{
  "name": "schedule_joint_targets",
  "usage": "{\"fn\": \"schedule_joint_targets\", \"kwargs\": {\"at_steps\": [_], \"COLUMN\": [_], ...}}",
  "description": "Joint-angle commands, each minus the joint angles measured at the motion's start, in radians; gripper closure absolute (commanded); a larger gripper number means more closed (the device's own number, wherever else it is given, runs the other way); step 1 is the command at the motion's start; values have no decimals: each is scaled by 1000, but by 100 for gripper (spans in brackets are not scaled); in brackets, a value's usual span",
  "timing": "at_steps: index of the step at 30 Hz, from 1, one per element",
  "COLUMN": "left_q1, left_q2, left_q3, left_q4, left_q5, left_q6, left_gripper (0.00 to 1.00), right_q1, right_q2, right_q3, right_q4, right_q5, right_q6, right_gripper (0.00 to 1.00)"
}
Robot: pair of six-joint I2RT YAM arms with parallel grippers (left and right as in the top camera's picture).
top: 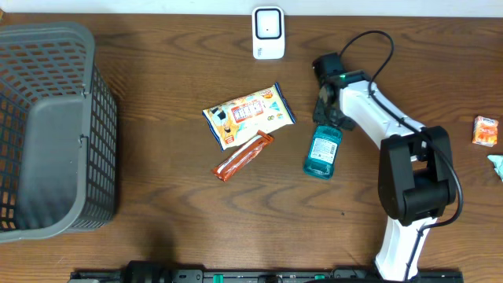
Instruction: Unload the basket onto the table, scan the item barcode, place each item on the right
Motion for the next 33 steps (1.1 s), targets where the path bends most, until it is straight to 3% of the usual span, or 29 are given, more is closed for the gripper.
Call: {"fn": "schedule_joint_targets", "kwargs": {"at_steps": [1, 4, 10, 18, 27, 33], "left_q1": [5, 5, 5, 5, 5, 5], "left_q2": [4, 4, 4, 4, 4, 4], "left_q3": [-2, -2, -2, -2, -2, -2], "left_q4": [-75, -75, -75, -75, -75, -75], "left_q5": [5, 5, 5, 5, 5, 5], "left_q6": [-1, -1, -1, -1, -1, -1], "left_gripper": [1, 1, 1, 1, 1, 1], "right_q1": [-11, -9, -12, -23, -22, -14], "right_q2": [28, 56, 114, 76, -91, -189], "right_q3": [13, 12, 12, 35, 105, 105], "right_q4": [13, 8, 9, 30, 26, 50], "right_q5": [-129, -130, -122, -128, -116, 79], "right_q6": [-82, -82, -81, -78, -79, -79], "right_gripper": [44, 47, 75, 95, 97, 98]}}
